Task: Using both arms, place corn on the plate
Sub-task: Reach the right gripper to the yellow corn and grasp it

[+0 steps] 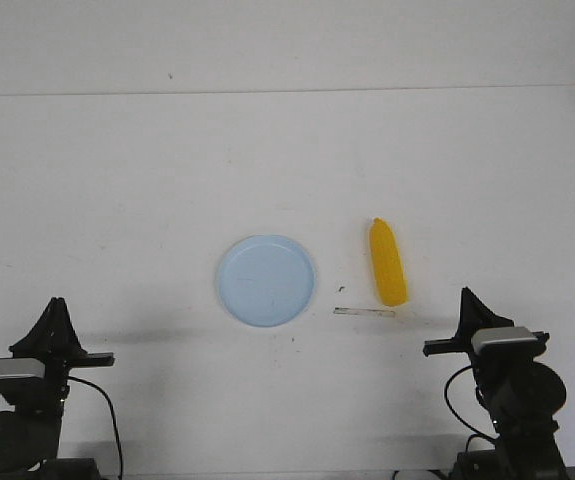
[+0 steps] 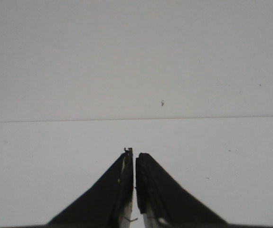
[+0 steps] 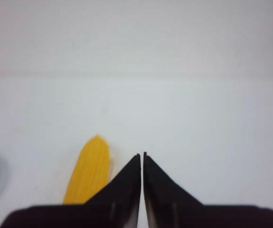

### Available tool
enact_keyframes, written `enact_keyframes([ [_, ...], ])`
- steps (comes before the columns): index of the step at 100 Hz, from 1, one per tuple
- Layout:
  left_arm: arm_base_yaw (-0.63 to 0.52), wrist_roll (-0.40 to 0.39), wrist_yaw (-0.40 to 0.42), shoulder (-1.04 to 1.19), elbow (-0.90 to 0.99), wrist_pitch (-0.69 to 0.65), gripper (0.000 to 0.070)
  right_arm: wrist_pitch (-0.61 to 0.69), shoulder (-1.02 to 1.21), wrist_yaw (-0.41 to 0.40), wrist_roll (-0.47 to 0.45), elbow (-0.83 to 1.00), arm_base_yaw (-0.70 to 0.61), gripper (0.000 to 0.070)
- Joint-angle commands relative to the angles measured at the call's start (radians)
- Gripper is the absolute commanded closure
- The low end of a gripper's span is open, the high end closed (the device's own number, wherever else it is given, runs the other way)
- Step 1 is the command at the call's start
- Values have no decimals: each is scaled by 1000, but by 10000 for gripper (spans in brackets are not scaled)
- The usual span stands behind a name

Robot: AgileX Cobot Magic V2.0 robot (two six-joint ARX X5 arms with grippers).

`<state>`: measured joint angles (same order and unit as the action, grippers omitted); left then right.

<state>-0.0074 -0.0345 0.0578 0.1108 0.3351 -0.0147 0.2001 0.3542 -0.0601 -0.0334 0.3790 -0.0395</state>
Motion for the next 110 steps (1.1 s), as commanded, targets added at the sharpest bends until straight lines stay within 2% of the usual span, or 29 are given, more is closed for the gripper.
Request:
enact_keyframes([
  [1,2,5,6,-2,5,-13,699,8,84,-42,-17,62,-7,690],
  [14,2,5,6,-2,5,-13,699,2,232,-190,-86,144,-16,690],
  [23,2,5,6,-2,5,-13,699,-35,339,-334,-148,177,-16,690],
  [30,2,5,6,-2,5,-13,699,-93,430,-431,-156,198,-20,690],
  [43,2,5,6,-2,5,-13,699,-204,580,-494,-157,238,-47,690],
  [59,2,5,6,-2,5,-13,699,-216,733,-495,-189,329,-92,690],
  [73,2,5,6,-2,5,-13,699,-85,852,-480,-189,457,-115,690],
  [79,2,5,6,-2,5,-13,699,8,903,-421,-209,526,-118,690],
  [94,2,5,6,-2,5,-13,699,277,1036,-213,-233,711,-133,669],
  [100,2,5,6,-2,5,-13,699,370,1089,-159,-236,781,-138,587],
  [110,2,5,6,-2,5,-13,699,460,1162,-137,-235,865,-149,348],
])
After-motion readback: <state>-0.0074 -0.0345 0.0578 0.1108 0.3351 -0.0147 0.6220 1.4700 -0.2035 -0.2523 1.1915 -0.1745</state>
